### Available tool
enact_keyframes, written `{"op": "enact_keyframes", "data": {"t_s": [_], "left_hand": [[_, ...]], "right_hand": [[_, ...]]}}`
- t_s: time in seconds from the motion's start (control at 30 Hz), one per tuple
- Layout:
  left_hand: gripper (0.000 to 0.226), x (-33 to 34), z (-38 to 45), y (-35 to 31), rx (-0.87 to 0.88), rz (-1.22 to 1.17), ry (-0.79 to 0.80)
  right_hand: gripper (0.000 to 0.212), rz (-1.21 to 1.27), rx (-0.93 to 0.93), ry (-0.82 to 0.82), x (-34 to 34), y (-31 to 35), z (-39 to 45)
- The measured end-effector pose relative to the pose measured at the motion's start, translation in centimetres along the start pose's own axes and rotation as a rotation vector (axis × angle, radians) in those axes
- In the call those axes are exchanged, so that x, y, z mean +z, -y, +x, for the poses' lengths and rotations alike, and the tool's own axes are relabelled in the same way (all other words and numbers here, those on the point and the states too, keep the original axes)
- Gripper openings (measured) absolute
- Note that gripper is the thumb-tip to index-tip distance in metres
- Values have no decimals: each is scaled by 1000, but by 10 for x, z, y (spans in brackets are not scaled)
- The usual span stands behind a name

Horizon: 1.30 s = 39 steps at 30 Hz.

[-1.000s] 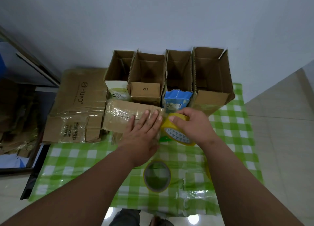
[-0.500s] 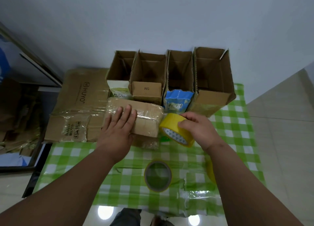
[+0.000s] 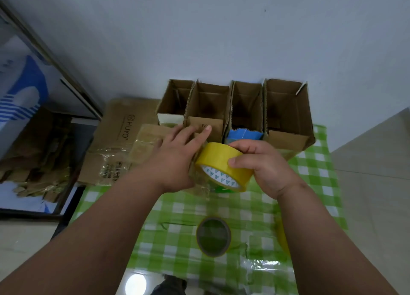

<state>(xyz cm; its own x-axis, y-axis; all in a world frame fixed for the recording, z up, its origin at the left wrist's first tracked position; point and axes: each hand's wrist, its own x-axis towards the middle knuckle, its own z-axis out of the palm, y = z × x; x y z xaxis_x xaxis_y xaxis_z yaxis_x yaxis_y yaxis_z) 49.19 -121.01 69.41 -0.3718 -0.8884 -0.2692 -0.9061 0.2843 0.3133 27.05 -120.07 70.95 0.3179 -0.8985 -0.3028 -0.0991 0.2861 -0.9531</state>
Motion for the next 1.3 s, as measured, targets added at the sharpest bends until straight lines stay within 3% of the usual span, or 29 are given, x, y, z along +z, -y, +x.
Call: {"op": "enact_keyframes", "data": {"t_s": [0.23, 0.33, 0.43, 0.6, 0.77, 0.87, 0.97, 1.03, 1.2, 1.3], "left_hand": [[115, -14, -13, 5, 1, -51, -60], [110, -15, -19, 9, 3, -85, -105], [107, -14, -23, 8, 21, -108, -101], [109, -16, -27, 10, 20, -170, -91], [110, -18, -33, 10, 46, -185, -57], [105, -20, -29, 11, 99, -182, -80], [105, -18, -23, 23, 97, -127, -87], [106, -11, -23, 32, 75, -50, -75], [110, 22, -34, 47, 83, -14, -160], [101, 41, -44, 54, 66, -24, -279]], "right_hand": [[9, -104, -5, -16, 5, 2, -8], [21, -279, -8, 42, 4, 2, -13], [41, -281, -22, 52, 7, 2, -19], [22, -271, 6, -20, 4, -9, -22], [27, -364, 74, -97, 7, -25, -24], [30, -312, 95, -108, 12, -33, -23], [12, -58, 186, -148, 23, -39, -19], [11, 63, 228, -95, 34, -43, -16], [2, 220, 399, 2, 64, -64, -13], [12, 154, 440, 49, 76, -78, -13]]}}
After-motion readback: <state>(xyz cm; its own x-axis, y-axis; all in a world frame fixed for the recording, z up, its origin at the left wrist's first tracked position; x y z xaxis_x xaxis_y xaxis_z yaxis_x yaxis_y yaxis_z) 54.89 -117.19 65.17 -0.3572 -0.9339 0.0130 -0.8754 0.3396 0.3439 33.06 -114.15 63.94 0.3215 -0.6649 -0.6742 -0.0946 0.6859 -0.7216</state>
